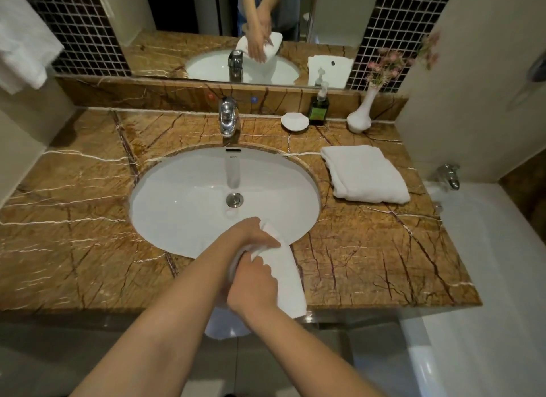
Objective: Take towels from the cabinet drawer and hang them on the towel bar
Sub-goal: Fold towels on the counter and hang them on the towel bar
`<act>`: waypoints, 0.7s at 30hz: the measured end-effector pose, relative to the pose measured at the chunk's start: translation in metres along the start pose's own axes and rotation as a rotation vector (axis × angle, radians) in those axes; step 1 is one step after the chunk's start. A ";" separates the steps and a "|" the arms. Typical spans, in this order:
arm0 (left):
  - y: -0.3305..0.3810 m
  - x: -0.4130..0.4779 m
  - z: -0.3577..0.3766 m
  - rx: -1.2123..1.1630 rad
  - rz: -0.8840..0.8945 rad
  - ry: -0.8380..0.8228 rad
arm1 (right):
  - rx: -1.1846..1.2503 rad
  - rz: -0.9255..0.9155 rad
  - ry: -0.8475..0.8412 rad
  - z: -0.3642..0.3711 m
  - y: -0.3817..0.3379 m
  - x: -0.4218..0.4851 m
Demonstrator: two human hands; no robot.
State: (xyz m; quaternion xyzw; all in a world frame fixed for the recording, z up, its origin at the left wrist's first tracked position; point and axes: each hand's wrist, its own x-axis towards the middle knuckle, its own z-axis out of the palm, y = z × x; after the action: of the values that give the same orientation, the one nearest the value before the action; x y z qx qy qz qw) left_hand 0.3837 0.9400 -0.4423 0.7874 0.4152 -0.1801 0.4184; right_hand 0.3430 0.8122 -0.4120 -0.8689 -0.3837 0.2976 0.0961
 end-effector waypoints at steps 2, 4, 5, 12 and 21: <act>0.000 0.000 0.001 -0.003 -0.034 0.019 | 0.012 0.002 0.003 -0.002 0.001 -0.002; 0.001 -0.005 -0.005 -0.019 -0.051 0.057 | 0.082 0.025 -0.001 -0.008 0.002 -0.005; 0.002 -0.008 -0.010 -0.045 -0.041 0.073 | 0.146 0.045 0.004 -0.013 0.003 -0.006; 0.011 -0.053 -0.027 -0.545 0.028 0.248 | 0.408 0.149 0.167 -0.035 0.000 -0.014; 0.044 -0.105 -0.006 -1.463 0.167 0.113 | 0.119 -0.086 0.695 -0.063 0.049 -0.010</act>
State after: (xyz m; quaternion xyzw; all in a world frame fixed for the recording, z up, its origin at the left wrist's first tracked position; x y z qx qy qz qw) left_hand 0.3567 0.8788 -0.3505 0.3442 0.3887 0.2161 0.8269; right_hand 0.4049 0.7754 -0.3762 -0.8942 -0.3463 0.0016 0.2836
